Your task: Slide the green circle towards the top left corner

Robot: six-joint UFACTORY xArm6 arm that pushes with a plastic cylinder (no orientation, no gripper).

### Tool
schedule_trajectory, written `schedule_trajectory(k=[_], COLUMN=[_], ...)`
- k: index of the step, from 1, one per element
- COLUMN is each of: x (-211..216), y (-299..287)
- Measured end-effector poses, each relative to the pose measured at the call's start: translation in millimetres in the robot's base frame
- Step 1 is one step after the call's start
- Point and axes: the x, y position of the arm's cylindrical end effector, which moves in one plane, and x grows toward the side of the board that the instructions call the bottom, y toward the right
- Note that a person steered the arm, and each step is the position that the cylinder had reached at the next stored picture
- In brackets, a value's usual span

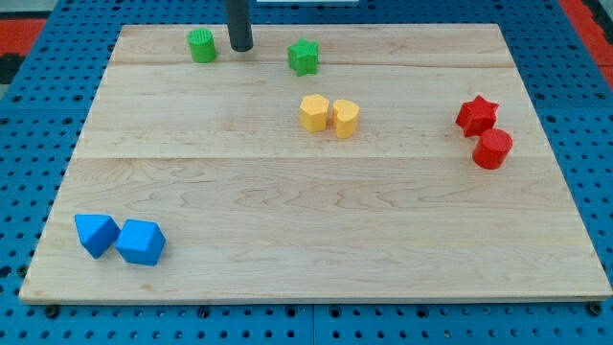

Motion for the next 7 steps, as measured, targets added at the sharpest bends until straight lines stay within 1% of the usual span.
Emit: schedule_trajectory(k=[2,3,7], x=[0.0,0.0,0.0], y=[-36.7,-36.7,-70.4])
